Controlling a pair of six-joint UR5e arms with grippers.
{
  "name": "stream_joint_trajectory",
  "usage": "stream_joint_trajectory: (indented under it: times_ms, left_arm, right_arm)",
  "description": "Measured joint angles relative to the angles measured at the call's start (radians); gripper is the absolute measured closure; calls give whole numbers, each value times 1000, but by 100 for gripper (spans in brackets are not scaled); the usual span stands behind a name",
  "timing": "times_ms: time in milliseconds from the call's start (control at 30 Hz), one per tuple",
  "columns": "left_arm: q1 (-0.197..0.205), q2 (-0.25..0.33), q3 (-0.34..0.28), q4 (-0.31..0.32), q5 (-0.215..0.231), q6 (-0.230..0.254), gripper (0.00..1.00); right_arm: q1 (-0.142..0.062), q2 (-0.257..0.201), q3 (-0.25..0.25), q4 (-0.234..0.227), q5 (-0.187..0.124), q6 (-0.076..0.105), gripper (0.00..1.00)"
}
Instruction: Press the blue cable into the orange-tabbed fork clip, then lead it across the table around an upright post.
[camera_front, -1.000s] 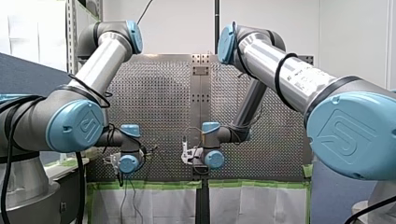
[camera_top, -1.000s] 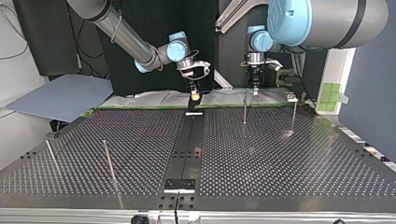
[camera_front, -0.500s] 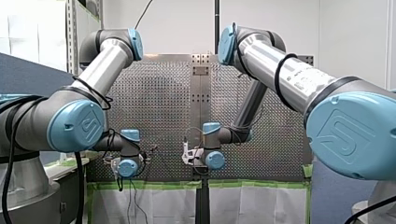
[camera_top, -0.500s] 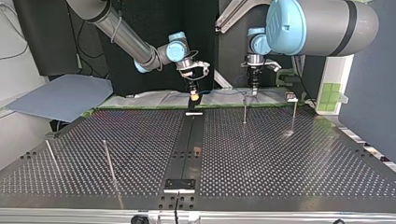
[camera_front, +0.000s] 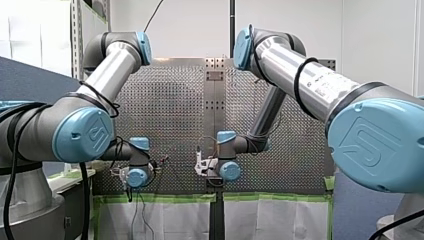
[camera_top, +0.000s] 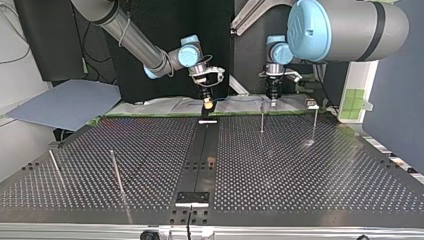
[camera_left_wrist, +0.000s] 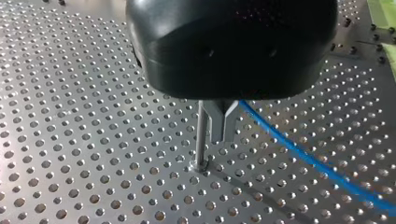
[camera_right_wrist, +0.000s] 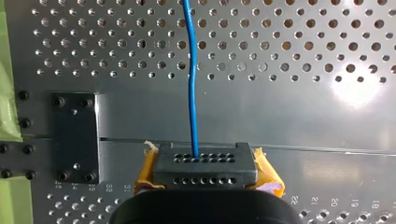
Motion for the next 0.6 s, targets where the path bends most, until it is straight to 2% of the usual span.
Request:
stream_joint_trajectory:
  times_ms: [267, 600]
  left_arm:
    - [15, 0, 55, -53, 27, -1, 100]
    - [41, 0, 97, -114, 39, -2, 100]
  right_arm:
    - [-14, 2, -26, 8, -1, 3, 100]
    - [-56, 4, -44, 15, -5, 5, 100]
